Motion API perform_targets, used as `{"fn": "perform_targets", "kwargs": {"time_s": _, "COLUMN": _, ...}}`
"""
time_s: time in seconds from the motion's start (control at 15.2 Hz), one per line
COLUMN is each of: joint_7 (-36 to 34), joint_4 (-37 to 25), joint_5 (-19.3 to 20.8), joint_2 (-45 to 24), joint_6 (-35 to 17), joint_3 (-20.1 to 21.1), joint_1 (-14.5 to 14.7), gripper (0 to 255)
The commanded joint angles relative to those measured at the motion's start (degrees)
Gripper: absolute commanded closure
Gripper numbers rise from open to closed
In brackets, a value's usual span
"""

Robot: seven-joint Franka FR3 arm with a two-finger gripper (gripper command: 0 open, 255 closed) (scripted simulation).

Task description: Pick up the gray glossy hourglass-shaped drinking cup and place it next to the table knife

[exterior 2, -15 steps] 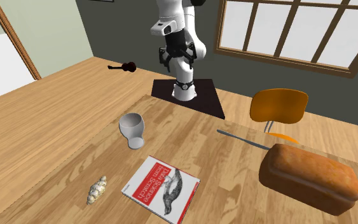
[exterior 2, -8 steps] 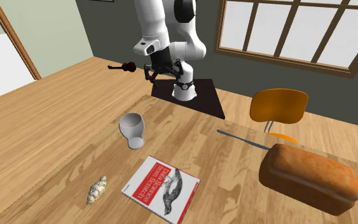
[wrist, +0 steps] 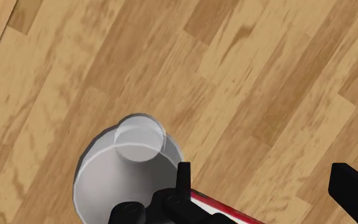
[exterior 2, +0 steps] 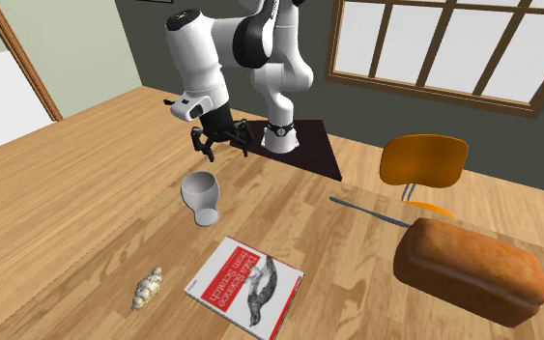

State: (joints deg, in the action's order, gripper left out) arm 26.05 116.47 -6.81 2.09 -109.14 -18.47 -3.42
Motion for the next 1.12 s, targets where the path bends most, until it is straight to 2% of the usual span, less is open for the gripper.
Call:
{"fn": "perform_targets", "kwargs": {"time_s": 0.0, "joint_7": 2.76, "joint_4": -4.01, "joint_5": -1.40, "joint_2": -5.10, "joint_6": -0.15, "joint_3": -1.00, "joint_1": -0.80, "gripper": 0}}
{"fn": "perform_targets", "kwargs": {"time_s": 0.2, "joint_7": 5.91, "joint_4": -9.76, "joint_5": -3.48, "joint_2": -11.97, "joint_6": 0.02, "joint_3": -1.70, "joint_1": -2.19, "gripper": 0}}
{"fn": "perform_targets", "kwargs": {"time_s": 0.66, "joint_7": 6.45, "joint_4": -5.79, "joint_5": -4.29, "joint_2": -13.17, "joint_6": -5.05, "joint_3": -1.23, "joint_1": -2.04, "gripper": 0}}
{"fn": "perform_targets", "kwargs": {"time_s": 1.06, "joint_7": 6.51, "joint_4": -5.49, "joint_5": -4.37, "joint_2": -13.29, "joint_6": -5.46, "joint_3": -1.19, "joint_1": -2.02, "gripper": 0}}
